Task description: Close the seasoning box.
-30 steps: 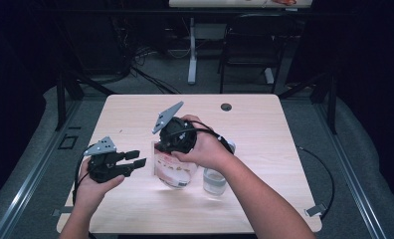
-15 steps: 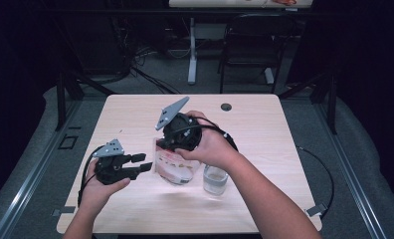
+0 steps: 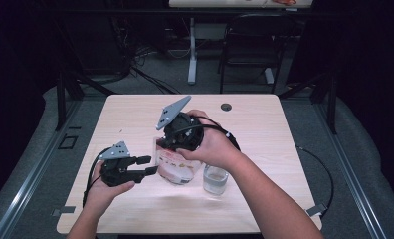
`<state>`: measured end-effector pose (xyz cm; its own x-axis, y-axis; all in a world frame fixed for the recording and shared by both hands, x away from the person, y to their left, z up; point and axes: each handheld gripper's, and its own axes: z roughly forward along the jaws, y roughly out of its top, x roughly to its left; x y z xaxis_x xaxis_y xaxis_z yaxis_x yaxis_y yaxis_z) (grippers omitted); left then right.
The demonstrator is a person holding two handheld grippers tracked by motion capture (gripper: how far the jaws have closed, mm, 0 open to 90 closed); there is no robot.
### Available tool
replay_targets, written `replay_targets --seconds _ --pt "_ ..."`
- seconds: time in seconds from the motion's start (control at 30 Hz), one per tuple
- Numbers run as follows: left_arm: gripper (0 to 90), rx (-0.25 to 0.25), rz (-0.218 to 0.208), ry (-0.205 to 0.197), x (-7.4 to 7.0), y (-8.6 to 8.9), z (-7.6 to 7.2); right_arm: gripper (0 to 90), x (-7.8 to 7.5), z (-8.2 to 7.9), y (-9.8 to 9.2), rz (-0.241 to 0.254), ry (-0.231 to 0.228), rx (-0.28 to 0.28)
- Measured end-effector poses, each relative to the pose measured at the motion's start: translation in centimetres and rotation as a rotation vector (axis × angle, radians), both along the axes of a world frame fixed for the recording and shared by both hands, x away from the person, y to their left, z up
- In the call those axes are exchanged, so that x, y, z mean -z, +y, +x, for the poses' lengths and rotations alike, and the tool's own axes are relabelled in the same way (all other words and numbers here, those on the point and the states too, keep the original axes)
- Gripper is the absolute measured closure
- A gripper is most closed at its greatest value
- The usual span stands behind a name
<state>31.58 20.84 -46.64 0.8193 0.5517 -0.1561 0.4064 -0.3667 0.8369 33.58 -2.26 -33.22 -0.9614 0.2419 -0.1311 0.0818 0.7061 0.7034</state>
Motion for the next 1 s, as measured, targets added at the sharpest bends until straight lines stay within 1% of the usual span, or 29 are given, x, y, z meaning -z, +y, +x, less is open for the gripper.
replay_targets --seconds 0.07,0.2,0.27,0.3,0.4,0.47,0.5,0.67,0.77,0.83,0.87,0.9,1.0 --pt "51.1 0.004 -0.003 -0.001 0.0 0.0 0.0 89.8 -0.1 0.0 -0.1 -0.007 0.0 -0.004" --pt "50.5 0.004 0.001 0.0 0.0 0.1 0.0 89.9 -0.1 0.1 -0.3 -0.001 -0.001 -0.003" --pt "50.5 0.002 0.002 -0.009 -0.2 0.2 0.0 89.8 -0.2 0.1 -0.4 -0.004 -0.003 0.0" --pt "50.5 -0.001 -0.007 -0.013 -0.2 0.3 -0.1 89.8 -0.3 0.1 -0.4 -0.002 -0.005 0.003" --pt "50.0 0.012 -0.015 -0.017 -0.4 0.4 -0.2 89.9 -0.5 0.0 -0.6 -0.005 -0.013 -0.002" --pt "49.2 0.019 -0.013 -0.016 -0.3 0.2 -0.2 89.8 -0.6 -0.1 -0.7 -0.006 -0.014 -0.002" --pt "49.0 0.025 -0.002 -0.017 -0.3 0.1 -0.2 89.8 -0.7 -0.1 -0.7 -0.004 -0.014 -0.001" --pt "48.0 0.035 0.006 -0.019 0.3 -0.8 -0.2 89.8 -0.8 -0.2 -0.8 -0.002 -0.02 -0.006" --pt "47.4 0.049 0.022 -0.019 0.6 -1.3 -0.2 89.9 -0.8 -0.3 -0.7 -0.001 -0.016 -0.013" --pt "46.9 0.067 0.009 -0.011 0.9 -1.5 -0.2 89.8 -0.8 -0.3 -0.6 -0.005 -0.018 -0.019" --pt "46.7 0.073 0.009 -0.01 1.0 -1.7 -0.1 89.8 -0.7 -0.4 -0.5 -0.003 -0.016 -0.017" --pt "46.2 0.077 0.017 -0.008 1.2 -1.8 -0.1 89.9 -0.8 -0.4 -0.5 -0.008 -0.016 -0.018" --pt "44.9 0.086 0.02 -0.014 1.5 -2.1 -0.1 89.9 -0.8 -0.5 -0.4 -0.005 -0.02 -0.029"
